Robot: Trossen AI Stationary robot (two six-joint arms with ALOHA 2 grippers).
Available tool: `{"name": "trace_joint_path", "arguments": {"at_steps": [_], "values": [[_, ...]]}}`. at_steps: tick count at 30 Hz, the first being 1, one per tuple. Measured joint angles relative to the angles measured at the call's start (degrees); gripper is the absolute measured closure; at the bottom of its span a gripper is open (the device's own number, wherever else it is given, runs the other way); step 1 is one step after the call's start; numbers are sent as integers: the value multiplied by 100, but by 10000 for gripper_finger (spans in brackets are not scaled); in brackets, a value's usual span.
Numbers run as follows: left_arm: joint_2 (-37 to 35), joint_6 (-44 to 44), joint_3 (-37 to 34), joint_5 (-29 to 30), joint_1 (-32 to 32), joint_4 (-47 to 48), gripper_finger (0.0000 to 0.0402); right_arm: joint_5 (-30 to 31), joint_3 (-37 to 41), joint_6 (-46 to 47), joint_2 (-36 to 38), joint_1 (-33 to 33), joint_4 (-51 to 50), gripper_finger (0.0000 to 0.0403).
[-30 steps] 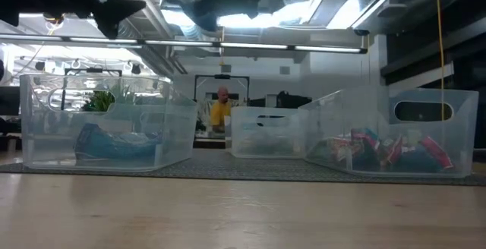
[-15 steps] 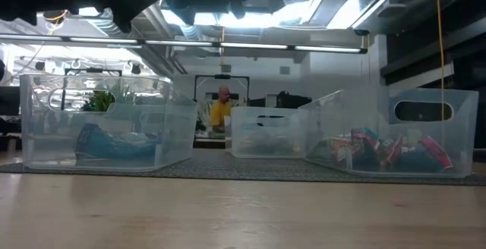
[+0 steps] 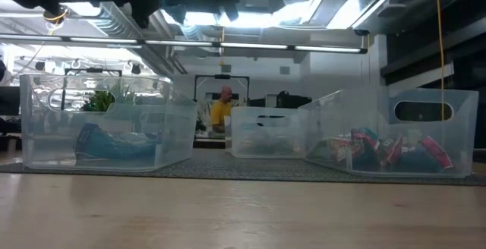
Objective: Pick and place Granola Bars by type
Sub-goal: Put the blue granola bar into the bottom left transparent bin
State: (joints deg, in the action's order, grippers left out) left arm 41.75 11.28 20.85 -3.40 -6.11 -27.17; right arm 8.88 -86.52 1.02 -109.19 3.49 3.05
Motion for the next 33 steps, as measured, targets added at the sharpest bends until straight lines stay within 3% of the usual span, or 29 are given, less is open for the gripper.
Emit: {"name": "trace_joint_path", "arguments": {"at_steps": [10, 15, 25, 33], "values": [[51, 208, 12, -163, 0, 94, 149, 0, 0, -44, 0, 0, 52, 376], [51, 370, 12, -227, 40, 609, 161, 4, 0, -135, 10, 0, 128, 360], [49, 354, 12, -207, 74, 375, 279, 7, 0, -149, 31, -29, 199, 376], [51, 260, 133, -374, 70, 431, 348, -5, -11, -151, 50, -58, 207, 356]]}}
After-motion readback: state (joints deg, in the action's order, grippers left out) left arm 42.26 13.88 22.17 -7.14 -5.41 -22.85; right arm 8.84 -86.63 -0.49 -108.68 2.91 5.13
